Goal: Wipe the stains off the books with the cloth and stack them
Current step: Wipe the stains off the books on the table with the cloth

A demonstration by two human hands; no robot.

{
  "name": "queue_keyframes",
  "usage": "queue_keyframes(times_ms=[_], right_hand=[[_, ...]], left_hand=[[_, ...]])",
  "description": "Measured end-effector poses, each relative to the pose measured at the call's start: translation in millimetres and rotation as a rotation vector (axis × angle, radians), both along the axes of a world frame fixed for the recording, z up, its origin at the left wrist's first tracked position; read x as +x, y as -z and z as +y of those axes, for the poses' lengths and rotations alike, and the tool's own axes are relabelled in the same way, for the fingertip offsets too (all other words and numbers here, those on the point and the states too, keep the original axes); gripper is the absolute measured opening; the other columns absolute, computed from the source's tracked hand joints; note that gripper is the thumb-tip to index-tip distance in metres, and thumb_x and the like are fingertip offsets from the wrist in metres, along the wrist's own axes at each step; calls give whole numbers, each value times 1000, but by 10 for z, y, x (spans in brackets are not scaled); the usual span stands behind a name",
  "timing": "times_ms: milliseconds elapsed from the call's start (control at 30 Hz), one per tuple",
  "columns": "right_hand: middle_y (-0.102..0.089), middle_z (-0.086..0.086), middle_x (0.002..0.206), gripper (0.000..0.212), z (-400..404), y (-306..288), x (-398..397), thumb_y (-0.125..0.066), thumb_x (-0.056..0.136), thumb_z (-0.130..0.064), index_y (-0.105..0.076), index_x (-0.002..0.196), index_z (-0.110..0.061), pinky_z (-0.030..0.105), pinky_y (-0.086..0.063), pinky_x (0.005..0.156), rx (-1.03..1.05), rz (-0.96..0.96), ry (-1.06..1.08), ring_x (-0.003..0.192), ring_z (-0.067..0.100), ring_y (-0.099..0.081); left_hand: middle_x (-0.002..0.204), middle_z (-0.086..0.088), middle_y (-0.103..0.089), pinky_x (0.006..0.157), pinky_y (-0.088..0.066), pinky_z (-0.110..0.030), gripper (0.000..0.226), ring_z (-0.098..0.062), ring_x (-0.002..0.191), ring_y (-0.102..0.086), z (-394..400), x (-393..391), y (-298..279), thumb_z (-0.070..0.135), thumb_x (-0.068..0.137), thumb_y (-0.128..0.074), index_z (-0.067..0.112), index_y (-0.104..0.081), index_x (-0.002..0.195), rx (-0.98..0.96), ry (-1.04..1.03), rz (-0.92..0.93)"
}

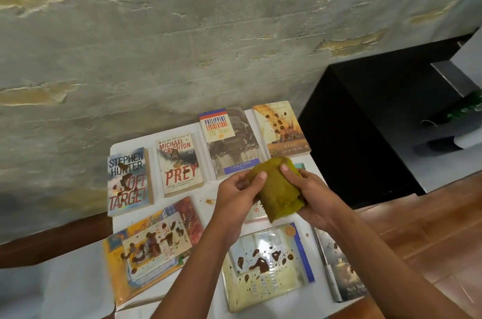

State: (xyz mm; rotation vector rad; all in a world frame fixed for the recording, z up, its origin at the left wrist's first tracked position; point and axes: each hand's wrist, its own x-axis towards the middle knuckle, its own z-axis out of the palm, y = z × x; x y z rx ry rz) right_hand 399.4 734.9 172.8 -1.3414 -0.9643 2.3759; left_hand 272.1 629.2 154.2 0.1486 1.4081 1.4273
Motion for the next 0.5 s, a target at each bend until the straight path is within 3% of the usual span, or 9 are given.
queue_keyframes(times_ms=[133, 333, 500], right_hand=[[-71, 21, 114, 35, -44, -27, 13, -60, 97, -27, -59, 123, -3, 51, -51, 99, -37, 20, 41, 109, 36, -68], [-71, 19, 116, 33, -38, -120, 130, -60, 98, -25, -58, 125, -5, 52, -51, 100, -13, 79, 40, 110, 35, -68], [-70, 17, 118, 33, 28, -209, 343, -59, 98, -22, -59, 127, -7, 53, -50, 101, -2, 142, 6, 112, 34, -67]], left_hand=[[115, -6, -74, 99, -55, -42, 62, -21, 109, -71, -19, 42, -25, 32, 70, -83, 10, -64, 126, 45, -22, 4], [112, -4, -75, 88, -58, -35, 33, -19, 104, -72, -34, 153, -95, 16, 88, -75, 16, -66, 120, 72, -63, 52], [112, -3, -75, 84, -59, -31, 32, -16, 102, -73, 12, 400, -213, 17, 91, -73, 20, -65, 121, 68, -136, 86]])
